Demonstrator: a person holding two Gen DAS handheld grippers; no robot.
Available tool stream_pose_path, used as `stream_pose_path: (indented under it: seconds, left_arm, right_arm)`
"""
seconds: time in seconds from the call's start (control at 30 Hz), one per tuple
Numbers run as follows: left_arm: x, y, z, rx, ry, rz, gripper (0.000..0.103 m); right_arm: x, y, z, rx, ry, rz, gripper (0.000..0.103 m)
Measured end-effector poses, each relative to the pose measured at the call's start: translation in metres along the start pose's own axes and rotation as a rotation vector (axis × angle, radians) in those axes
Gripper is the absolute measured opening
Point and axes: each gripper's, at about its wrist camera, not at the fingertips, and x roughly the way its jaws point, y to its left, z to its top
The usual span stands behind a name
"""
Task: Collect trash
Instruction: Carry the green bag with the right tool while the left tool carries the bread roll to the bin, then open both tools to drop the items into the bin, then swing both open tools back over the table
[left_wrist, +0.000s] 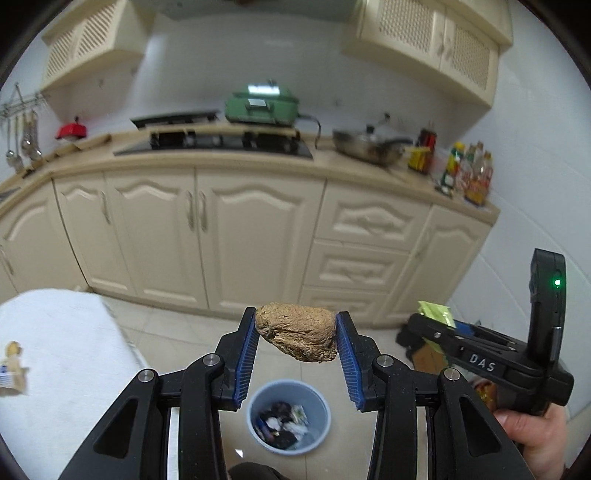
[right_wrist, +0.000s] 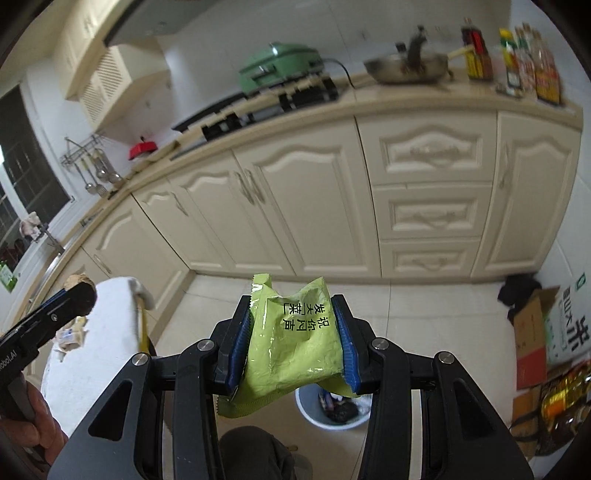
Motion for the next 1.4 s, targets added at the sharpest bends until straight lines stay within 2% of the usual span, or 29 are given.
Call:
stream_pose_path:
  seconds: [0.13,0.33,0.53,0.67,0.7,0.77,0.83,0.97,1.0,1.23,1.3,1.4]
  left_arm:
    - [0.050,-0.003,0.013,-0.001,0.091,-0.017,0.038]
    - [0.148,-0.014,0.056,-0.014,0.219,0.006,0.038]
    - [0.236,-0.023,0.072,-0.019,0.338,0.011,0.038]
    - [0.277,-0.022,0.074,-0.037,0.388,0.012,0.039]
    - [0.285,-0.021,0.076,-0.042,0.395,0.018,0.042]
    - [0.298,-0.020,0.080,-0.046,0.402,0.043,0.074]
    - [0.302,-0.017,0.081,-0.054,0.378,0.082,0.090]
    - [0.306,-0.018,0.090,-0.044,0.357,0.123,0.100]
    - [0.305,-0.019,0.092,-0.045,0.351,0.131,0.100]
    - [0.280,-0.026,0.086,-0.057,0.296,0.158,0.102]
    - [0.239,-0.019,0.074,-0.061,0.274,0.156,0.102]
    - [0.210,-0.018,0.073,-0.064,0.234,0.145,0.102]
  right_arm:
    - [0.031,-0.011,-0.009,0.027,0.064,0.001,0.042]
    - [0.086,-0.033,-0.024,0.070,0.173,0.002,0.042]
    - [0.128,-0.047,-0.035,0.118,0.250,0.017,0.045]
    - [0.148,-0.057,-0.041,0.158,0.276,0.033,0.047]
    - [0.153,-0.060,-0.043,0.171,0.290,0.025,0.050]
    - [0.158,-0.064,-0.045,0.185,0.298,0.020,0.052]
    - [0.159,-0.067,-0.046,0.201,0.300,0.013,0.067]
    - [0.156,-0.072,-0.048,0.235,0.295,0.004,0.092]
    - [0.155,-0.073,-0.048,0.242,0.293,-0.002,0.101]
    - [0.143,-0.066,-0.048,0.229,0.282,-0.069,0.103]
    - [0.140,-0.062,-0.047,0.221,0.287,-0.072,0.103]
    - [0.131,-0.051,-0.044,0.201,0.277,-0.071,0.103]
